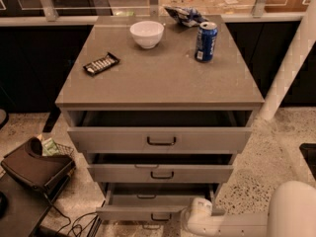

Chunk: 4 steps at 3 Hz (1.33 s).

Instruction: Close bottom drawer

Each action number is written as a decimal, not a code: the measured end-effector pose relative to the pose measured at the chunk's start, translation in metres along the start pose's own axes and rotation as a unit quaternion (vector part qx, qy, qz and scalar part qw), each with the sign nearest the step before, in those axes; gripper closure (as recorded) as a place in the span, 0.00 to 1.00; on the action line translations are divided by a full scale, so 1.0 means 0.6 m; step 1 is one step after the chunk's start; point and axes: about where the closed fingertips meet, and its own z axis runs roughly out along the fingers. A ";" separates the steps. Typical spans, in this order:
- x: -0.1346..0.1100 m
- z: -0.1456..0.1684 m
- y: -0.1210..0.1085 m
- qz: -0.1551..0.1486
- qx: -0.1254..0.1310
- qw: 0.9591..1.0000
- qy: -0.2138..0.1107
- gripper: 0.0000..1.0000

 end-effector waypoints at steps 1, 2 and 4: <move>-0.002 0.005 -0.006 -0.002 0.001 1.000 0.001 1.00; -0.012 0.025 -0.028 -0.013 0.004 1.000 0.003 1.00; -0.020 0.054 -0.063 -0.022 0.007 1.000 -0.001 1.00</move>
Offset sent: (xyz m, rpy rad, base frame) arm 0.0874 0.0434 -0.0363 -0.0453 -0.0534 0.0882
